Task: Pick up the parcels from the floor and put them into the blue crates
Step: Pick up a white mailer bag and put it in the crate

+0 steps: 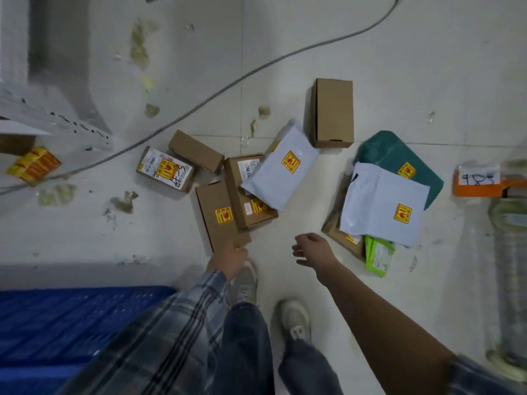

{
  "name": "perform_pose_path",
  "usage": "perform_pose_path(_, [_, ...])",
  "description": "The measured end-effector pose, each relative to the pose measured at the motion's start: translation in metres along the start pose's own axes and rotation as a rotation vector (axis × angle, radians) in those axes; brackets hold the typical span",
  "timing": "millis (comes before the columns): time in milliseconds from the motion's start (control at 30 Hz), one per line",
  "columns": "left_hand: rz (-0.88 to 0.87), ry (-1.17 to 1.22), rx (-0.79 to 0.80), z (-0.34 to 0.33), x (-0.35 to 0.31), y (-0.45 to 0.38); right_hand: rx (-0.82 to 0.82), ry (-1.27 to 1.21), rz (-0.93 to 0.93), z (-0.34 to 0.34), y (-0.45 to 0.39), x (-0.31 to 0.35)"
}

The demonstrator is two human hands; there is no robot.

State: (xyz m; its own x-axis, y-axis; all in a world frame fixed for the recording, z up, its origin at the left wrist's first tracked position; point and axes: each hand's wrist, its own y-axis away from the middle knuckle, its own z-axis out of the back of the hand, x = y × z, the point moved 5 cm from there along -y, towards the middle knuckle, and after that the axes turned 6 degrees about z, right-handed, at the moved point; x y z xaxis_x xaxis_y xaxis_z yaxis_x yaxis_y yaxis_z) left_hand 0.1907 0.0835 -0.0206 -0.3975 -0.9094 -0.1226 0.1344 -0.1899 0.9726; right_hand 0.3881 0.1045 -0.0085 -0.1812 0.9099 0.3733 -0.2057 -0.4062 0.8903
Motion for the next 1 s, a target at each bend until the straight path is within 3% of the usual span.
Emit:
perform_pose_path(167, [-0.22,-0.061,-0.281,0.018,-0.069,-0.054,-0.017,-0.132,0.006,-0.014,-0.072,0.015])
perform_pose_path(433, [-0.39,-0.068,-0.31,0.006,-0.113,-0.12,0.027,-0.18,-0.088,-0.019,-0.165,-0.006])
perform_pose_path(600, [-0.405,-0.048,-0.343,-0.009,-0.109,-0.139,0.108,-0.226,-0.083,-0.037,-0.185,-0.001])
perform_pose_path(833, [-0.254,0.1,-0.373,-0.018,-0.108,-0.114,-0.036,-0.236,-0.024,-0.026,-0.168,-0.004])
perform_pose_path(1000, [-0.152,0.011,-0.19,-0.025,-0.095,-0.086,-0.094,-0.324,0.005,-0.001,-0.13,-0.008])
